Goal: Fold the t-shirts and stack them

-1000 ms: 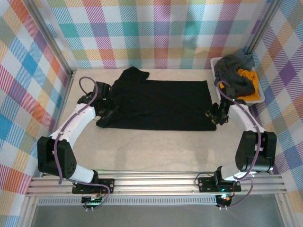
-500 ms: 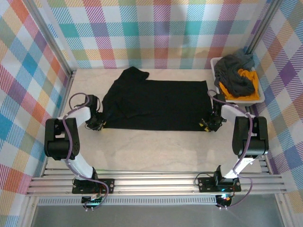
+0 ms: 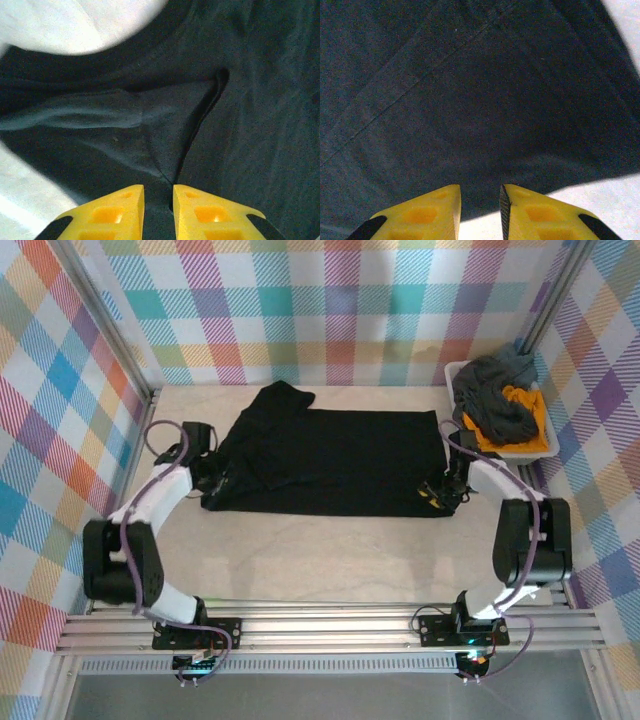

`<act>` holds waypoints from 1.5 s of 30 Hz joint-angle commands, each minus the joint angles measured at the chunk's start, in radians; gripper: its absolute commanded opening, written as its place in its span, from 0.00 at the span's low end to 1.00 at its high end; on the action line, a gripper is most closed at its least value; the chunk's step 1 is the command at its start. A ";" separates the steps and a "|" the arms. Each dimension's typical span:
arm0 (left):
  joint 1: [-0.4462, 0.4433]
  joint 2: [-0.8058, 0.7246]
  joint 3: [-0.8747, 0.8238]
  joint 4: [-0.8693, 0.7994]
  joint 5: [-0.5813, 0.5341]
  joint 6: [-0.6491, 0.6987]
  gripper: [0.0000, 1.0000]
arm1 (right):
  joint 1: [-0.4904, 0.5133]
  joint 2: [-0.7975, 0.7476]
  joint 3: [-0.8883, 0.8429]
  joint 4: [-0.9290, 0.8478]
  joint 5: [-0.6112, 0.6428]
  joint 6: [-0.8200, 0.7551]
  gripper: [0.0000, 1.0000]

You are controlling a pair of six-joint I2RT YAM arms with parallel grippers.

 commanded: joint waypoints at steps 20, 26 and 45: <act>0.065 -0.179 -0.459 0.071 -0.063 -0.102 0.19 | 0.030 -0.035 -0.228 -0.014 0.005 0.084 0.32; 0.066 -0.390 -0.459 -0.004 -0.046 -0.074 0.27 | 0.121 -0.251 -0.350 0.022 -0.008 0.174 0.35; -0.318 -0.242 -0.348 0.073 -0.007 -0.386 0.49 | 0.147 -0.324 -0.102 -0.068 -0.036 0.080 0.48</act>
